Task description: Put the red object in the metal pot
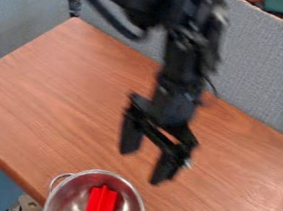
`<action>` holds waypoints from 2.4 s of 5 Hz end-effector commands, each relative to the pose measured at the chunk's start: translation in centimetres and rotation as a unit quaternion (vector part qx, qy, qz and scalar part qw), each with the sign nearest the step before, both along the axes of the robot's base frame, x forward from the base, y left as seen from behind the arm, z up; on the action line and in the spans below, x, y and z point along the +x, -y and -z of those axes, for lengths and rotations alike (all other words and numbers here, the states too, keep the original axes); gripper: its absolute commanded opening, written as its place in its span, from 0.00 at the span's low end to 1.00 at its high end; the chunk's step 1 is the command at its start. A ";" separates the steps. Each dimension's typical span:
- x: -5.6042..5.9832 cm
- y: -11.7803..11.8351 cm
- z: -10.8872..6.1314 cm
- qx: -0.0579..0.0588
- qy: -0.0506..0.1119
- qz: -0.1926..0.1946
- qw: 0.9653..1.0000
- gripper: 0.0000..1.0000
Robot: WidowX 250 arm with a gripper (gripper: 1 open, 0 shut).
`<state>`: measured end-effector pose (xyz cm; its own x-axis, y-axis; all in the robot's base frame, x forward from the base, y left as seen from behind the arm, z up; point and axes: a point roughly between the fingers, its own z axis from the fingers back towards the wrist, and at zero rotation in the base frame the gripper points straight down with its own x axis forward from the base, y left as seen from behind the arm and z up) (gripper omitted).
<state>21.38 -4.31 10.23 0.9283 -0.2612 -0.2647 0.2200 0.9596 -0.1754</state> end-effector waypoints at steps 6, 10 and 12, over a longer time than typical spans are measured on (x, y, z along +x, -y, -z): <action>-2.1 2.8 3.7 0.019 -0.003 -0.093 0.995 1.00; -0.9 2.3 2.2 0.039 0.014 -0.138 0.990 1.00; 1.6 2.1 2.8 0.050 -0.001 -0.194 0.980 1.00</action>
